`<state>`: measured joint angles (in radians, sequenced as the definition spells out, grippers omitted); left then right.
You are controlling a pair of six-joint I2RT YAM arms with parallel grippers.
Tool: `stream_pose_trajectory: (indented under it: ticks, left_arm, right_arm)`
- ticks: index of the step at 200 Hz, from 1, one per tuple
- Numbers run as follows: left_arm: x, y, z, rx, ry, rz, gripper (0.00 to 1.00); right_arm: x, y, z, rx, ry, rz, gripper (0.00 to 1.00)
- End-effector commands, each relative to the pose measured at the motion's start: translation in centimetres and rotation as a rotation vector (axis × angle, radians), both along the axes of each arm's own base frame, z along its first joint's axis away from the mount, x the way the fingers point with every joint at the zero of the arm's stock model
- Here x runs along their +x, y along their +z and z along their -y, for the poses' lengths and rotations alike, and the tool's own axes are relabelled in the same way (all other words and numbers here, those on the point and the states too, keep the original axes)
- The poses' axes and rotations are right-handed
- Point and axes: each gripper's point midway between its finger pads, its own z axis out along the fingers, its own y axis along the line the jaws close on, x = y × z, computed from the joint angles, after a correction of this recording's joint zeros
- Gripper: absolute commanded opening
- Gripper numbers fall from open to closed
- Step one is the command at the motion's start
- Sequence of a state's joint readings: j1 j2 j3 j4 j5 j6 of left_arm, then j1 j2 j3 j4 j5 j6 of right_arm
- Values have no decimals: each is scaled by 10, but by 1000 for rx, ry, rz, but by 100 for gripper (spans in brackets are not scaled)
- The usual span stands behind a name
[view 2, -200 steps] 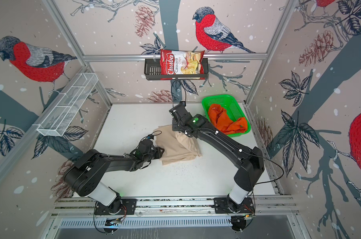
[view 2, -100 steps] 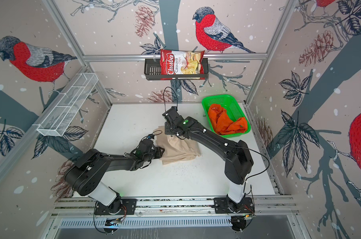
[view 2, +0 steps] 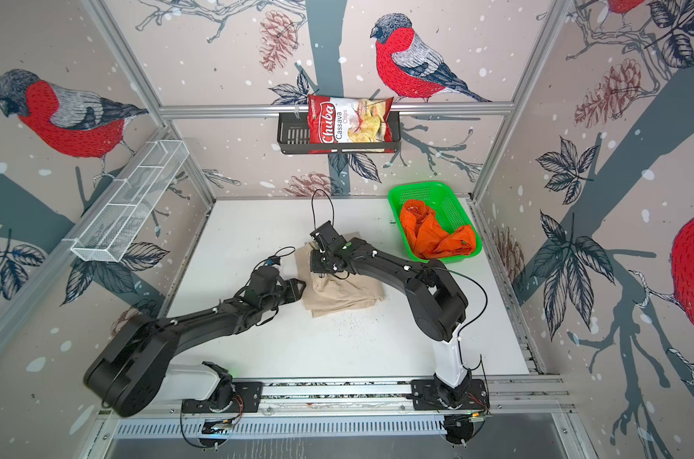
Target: Fold and stack the shorts
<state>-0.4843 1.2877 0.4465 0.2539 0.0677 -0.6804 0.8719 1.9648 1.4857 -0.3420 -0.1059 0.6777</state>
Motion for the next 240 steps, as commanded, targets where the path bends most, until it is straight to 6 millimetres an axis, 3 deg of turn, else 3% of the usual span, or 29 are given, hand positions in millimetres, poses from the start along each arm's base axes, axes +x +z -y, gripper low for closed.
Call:
stream_pose_trajectory:
  ticks: [1,25,52,71,92,127,144,164,181,240]
  left_arm:
    - [-9,6,-23,39,78,-12,51]
    - [-11,34,-34,31,116,71,53]
    - [-12,66,-37,-2,128,152,53]
    - [-11,82,-28,-32,80,183,52]
    - [-10,94,-4,-88,-37,211,50]
    - [1,88,30,-129,-141,178,47]
    - [5,81,51,-103,-196,169,46]
    - [15,72,69,-77,-232,159,46]
    - [28,58,72,-57,-218,135,46]
    - [73,-20,29,29,-107,-78,44]
  right_arm:
    - [-2,1,-26,124,50,-16,48]
    - [-5,-1,-36,161,90,-38,69]
    - [-6,36,-40,233,124,19,75]
    - [1,63,-18,240,90,78,75]
    - [15,69,29,179,4,129,75]
    - [30,27,122,68,-166,85,74]
    - [25,2,150,35,-206,48,73]
    - [12,-19,158,30,-202,20,71]
    - [-1,-33,157,34,-186,-9,69]
    - [-42,-91,172,-54,-218,-106,61]
